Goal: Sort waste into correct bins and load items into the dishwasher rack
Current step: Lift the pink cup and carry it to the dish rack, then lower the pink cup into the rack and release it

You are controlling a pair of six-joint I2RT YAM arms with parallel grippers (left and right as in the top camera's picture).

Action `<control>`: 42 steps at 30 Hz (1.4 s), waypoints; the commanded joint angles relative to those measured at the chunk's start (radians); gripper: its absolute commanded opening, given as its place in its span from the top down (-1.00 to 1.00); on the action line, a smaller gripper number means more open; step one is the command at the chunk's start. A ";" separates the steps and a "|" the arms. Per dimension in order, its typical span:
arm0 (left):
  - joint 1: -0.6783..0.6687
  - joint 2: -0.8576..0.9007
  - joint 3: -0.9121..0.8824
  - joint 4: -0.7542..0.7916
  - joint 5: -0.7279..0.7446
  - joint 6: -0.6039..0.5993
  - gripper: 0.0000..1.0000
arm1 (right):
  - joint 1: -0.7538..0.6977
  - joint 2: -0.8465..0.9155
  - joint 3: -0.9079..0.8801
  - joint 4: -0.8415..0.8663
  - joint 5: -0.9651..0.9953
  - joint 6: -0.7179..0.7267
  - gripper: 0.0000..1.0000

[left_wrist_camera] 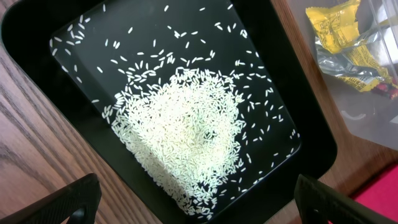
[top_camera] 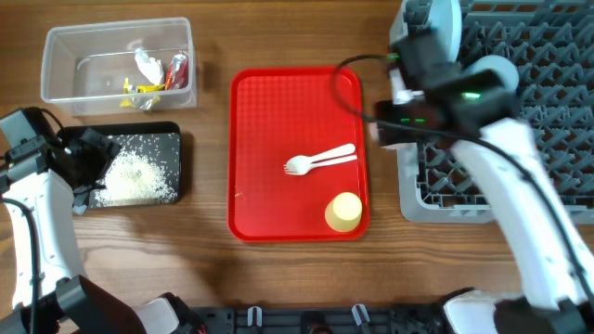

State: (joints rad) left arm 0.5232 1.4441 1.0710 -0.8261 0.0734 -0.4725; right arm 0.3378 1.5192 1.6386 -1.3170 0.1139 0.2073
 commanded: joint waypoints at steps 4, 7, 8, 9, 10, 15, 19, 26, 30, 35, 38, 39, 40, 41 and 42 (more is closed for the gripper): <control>0.002 0.008 0.006 0.000 -0.003 0.016 -1.00 | -0.347 -0.104 0.018 -0.068 0.020 -0.069 -0.18; 0.002 0.008 0.006 0.000 -0.003 0.016 -1.00 | -0.501 -0.098 0.000 -0.067 -0.024 -0.104 -0.17; 0.002 0.008 0.006 0.000 -0.003 0.016 -1.00 | -0.547 -0.095 -0.010 -0.060 -0.048 -0.111 -0.17; 0.002 0.008 0.006 0.000 -0.003 0.016 -1.00 | -0.591 -0.090 -0.018 -0.055 -0.077 -0.119 -0.17; 0.002 0.008 0.006 0.000 -0.003 0.016 -1.00 | -0.632 -0.084 -0.026 -0.050 -0.107 -0.130 -0.17; 0.002 0.008 0.006 0.000 -0.003 0.016 -1.00 | -0.800 -0.028 -0.044 -0.042 -0.173 -0.131 -0.14; 0.002 0.008 0.006 0.005 -0.003 0.016 -1.00 | -0.880 0.046 -0.044 -0.018 -0.209 -0.148 -0.08; 0.002 0.008 0.006 0.006 -0.003 0.017 -1.00 | -0.954 0.205 -0.044 0.083 -0.272 -0.145 -0.05; 0.002 0.008 0.006 0.006 -0.003 0.017 -1.00 | -0.954 0.260 -0.044 0.136 -0.271 -0.145 -0.05; 0.002 0.008 0.006 -0.002 -0.003 0.017 -1.00 | -0.954 0.274 -0.044 0.184 -0.266 -0.135 -0.04; 0.002 0.008 0.006 -0.005 -0.003 0.018 -1.00 | -0.954 0.275 -0.044 0.178 -0.232 -0.127 -0.04; 0.002 0.008 0.006 -0.005 -0.003 0.020 -1.00 | -0.954 0.275 -0.044 0.172 -0.220 -0.126 -0.04; 0.002 0.008 0.006 -0.004 -0.003 0.020 -1.00 | -0.954 0.275 -0.044 0.165 -0.206 -0.127 -0.04; 0.002 0.008 0.006 -0.003 -0.003 0.020 -1.00 | -0.954 0.275 -0.044 0.158 -0.198 -0.127 -0.04; 0.002 0.008 0.006 -0.002 -0.003 0.020 -1.00 | -0.954 0.275 -0.044 0.154 -0.195 -0.126 -0.04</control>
State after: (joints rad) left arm 0.5232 1.4441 1.0710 -0.8295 0.0734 -0.4721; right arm -0.6170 1.7813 1.5974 -1.1503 -0.1215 0.0772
